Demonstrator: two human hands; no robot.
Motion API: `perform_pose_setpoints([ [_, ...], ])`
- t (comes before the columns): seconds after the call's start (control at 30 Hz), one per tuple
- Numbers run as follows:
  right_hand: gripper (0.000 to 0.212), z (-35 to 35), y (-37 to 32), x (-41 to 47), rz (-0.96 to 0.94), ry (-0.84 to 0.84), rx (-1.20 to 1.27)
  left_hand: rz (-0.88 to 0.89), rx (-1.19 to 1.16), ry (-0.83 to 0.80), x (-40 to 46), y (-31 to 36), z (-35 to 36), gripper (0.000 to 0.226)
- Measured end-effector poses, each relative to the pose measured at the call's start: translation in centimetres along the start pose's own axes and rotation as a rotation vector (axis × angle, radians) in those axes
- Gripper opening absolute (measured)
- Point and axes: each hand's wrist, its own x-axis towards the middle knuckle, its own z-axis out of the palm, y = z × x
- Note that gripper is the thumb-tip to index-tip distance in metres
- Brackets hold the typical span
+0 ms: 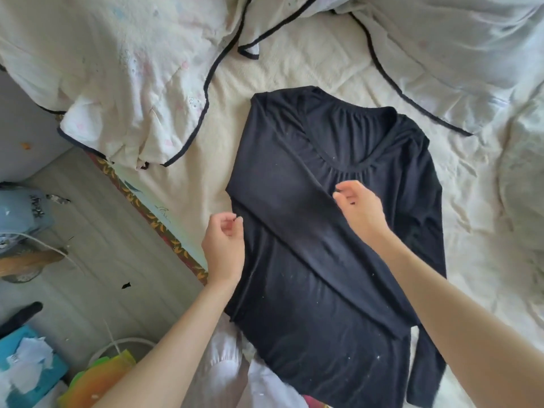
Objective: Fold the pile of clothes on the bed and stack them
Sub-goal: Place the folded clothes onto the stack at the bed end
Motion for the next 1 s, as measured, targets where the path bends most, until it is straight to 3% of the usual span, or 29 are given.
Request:
perform_pose_setpoints([
  [0.23, 0.027, -3.6, 16.1, -8.4, 0.215, -0.064, -0.221, -0.27, 0.055, -0.354, -8.6, -3.4, 5.4, 0.013],
  [0.33, 0.034, -4.6, 20.2, -9.5, 0.201, -0.132, -0.307, -0.405, 0.024, -0.465, -12.4, -4.6, 8.3, 0.013],
  [0.47, 0.041, -5.2, 22.7, -10.3, 0.256, -0.212, -0.18, -0.536, -0.052, -0.515, -17.4, -5.4, 12.0, 0.012],
  [0.53, 0.032, -5.2, 23.3, -10.1, 0.257, -0.243, -0.131, -0.546, -0.106, -0.519, -18.6, -5.3, 13.9, 0.008],
  [0.67, 0.042, -5.7, 23.7, -9.9, 0.271, -0.245, 0.115, -0.493, -0.029, -0.441, -19.0, -4.9, 17.4, 0.013],
  [0.8, 0.027, -6.3, 24.6, -10.5, 0.26, -0.308, 0.293, -0.501, -0.054, -0.33, -20.1, -5.6, 19.0, 0.013],
  [0.93, 0.009, -6.8, 25.5, -11.3, 0.272, -0.244, 0.454, -0.471, -0.142, -0.226, -21.8, -6.0, 18.4, 0.019],
  [1.0, 0.015, -6.5, 26.0, -11.6, 0.28, -0.212, 0.462, -0.428, -0.095, -0.199, -22.1, -6.4, 17.9, 0.014],
])
